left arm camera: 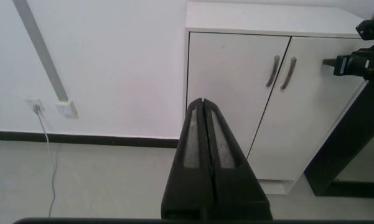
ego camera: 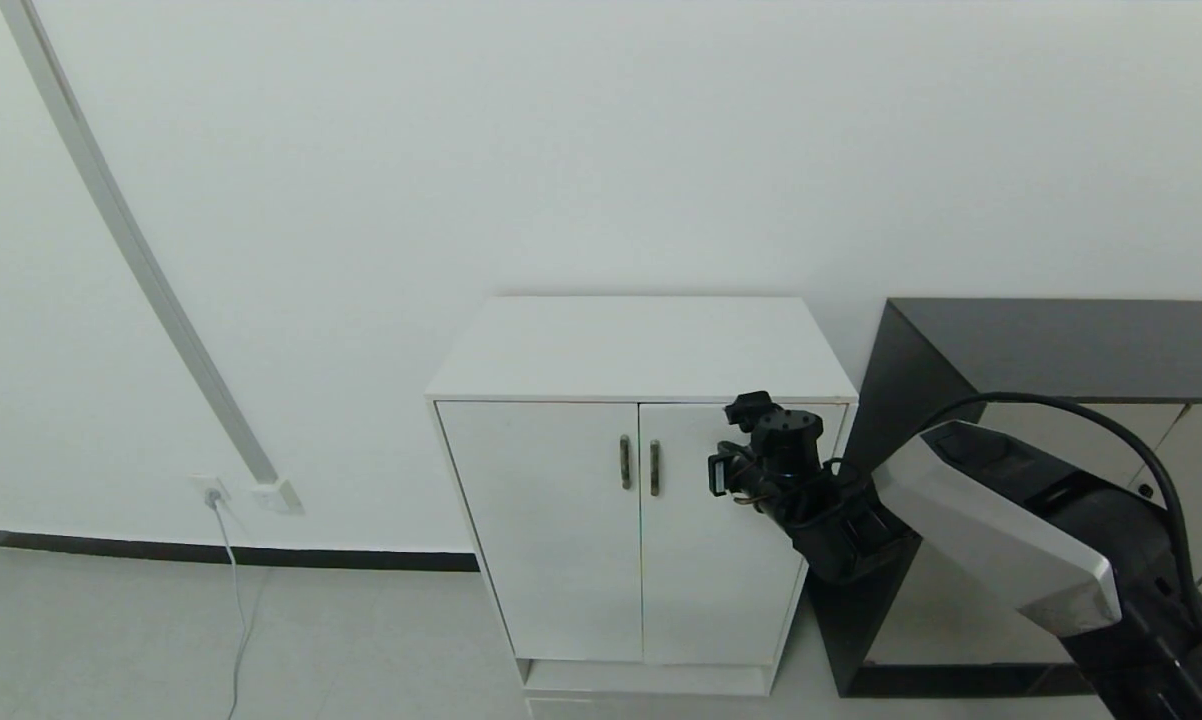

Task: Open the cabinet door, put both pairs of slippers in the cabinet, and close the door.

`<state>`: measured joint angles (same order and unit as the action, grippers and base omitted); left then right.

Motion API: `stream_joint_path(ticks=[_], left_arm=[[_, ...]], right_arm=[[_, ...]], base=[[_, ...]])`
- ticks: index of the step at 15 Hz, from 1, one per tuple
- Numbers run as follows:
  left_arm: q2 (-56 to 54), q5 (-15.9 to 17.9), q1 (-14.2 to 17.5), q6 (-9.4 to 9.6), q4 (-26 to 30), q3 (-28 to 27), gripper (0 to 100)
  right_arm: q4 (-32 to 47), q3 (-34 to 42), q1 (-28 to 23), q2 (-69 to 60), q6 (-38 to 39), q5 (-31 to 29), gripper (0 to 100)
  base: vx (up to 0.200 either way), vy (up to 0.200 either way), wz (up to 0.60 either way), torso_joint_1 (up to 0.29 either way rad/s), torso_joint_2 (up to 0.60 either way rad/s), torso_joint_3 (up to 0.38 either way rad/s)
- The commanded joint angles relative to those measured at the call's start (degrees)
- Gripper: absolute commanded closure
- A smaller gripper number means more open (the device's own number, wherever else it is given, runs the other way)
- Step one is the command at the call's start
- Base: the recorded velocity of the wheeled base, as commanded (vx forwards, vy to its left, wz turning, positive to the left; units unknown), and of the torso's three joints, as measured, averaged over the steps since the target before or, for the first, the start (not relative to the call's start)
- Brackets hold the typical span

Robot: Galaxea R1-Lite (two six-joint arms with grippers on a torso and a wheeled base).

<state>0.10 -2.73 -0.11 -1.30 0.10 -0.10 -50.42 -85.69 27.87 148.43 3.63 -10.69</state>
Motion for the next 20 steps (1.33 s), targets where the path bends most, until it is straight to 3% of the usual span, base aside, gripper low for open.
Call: stream_joint_path(ticks=[1,20], left_arm=[[0.1,0.0,0.0,-0.01,0.0,0.0,100],[0.1,0.0,0.0,-0.01,0.0,0.0,100]], right_arm=[[-0.1,-0.3,0.0,0.4,0.0,0.0,100],[-0.1,-3.8,-0.4,2.4,-0.4,-0.1,100]], base=[[0.000,0.000,0.00,0.000,0.00,0.000],[0.000,0.000,0.00,0.000,0.00,0.000]])
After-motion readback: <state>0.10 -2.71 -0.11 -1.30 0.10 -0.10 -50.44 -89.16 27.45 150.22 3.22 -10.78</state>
